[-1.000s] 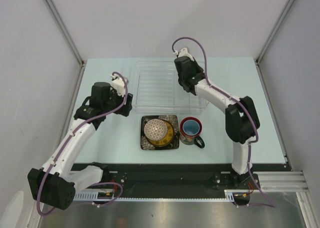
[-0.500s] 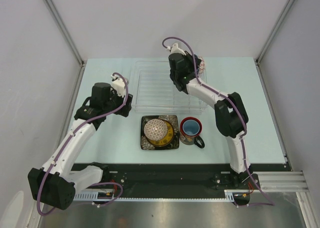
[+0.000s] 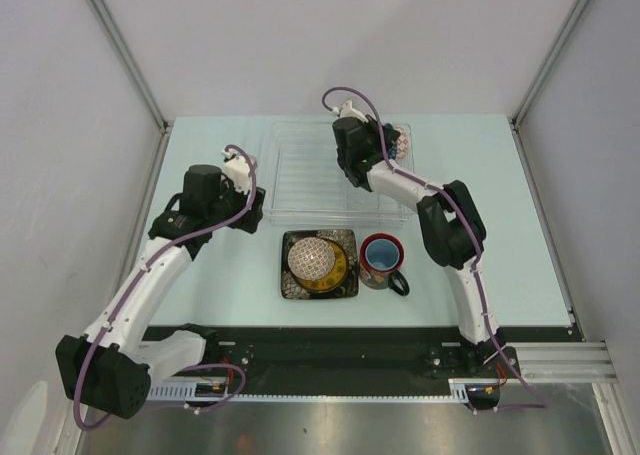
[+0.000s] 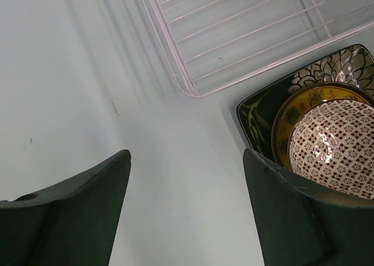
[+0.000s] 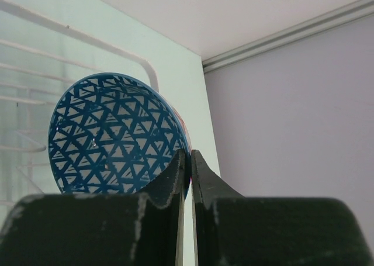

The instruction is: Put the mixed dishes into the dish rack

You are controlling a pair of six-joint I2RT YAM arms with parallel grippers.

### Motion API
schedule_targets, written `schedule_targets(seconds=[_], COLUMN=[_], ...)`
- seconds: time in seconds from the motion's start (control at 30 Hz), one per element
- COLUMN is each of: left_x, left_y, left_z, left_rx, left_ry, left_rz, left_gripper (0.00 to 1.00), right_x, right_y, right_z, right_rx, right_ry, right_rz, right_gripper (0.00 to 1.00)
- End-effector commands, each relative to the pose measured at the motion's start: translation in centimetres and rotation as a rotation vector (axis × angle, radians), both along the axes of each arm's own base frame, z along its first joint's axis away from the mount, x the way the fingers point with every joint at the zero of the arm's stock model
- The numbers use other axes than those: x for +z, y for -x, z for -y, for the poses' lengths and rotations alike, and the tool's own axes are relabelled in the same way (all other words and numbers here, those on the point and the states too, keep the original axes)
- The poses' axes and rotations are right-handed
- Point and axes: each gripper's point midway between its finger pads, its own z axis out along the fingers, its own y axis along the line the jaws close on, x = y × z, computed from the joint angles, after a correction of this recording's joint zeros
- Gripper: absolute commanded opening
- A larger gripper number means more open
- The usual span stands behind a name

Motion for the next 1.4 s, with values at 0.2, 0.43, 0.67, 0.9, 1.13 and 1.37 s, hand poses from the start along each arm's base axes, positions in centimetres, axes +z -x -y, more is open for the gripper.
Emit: schedule_targets(seconds=[0.2,0.43,0.67,0.9,1.13,1.37], left_x=[1.2,1.2,1.6,2.7,4.0,4.5], left_y=[-0.5,-0.5,-0.4,-0.2,0.1,0.6], left_z=[-0.2,-0.2,-0.1,-0.4,-0.8,-1.3], left_rx=[-0.002,0.0,-0.004,0.006,0.022,0.028], left_ry=[-0.002,-0.001,0.002,0.002,-0.002,-0.012], left_rz=[0.056,0.056,0.061,0.085,0.112,0.124], left_gripper=[0.82,0.83,0.82,0.82,0.83,0.83], right_x=[-3.1,-4.3,-2.1,4.0,7.2,2.1], right_y=[1.4,1.8,2.7,5.6,14.6,26.9], right_z=[-0.8,-1.7,-2.9,-2.9,-7.3,-13.4], right_rx=[-0.031,-0.013,0.01,0.005,0.223,0.416], right_ry=[-0.041,-0.075,-0.102,-0.152,-0.643,-1.139], right_rz=[-0.054,-0.086,-0.065,-0.019,-0.166,-0.582], right_gripper=[0.0,0.23,0.71,0.84,0.82,0.72])
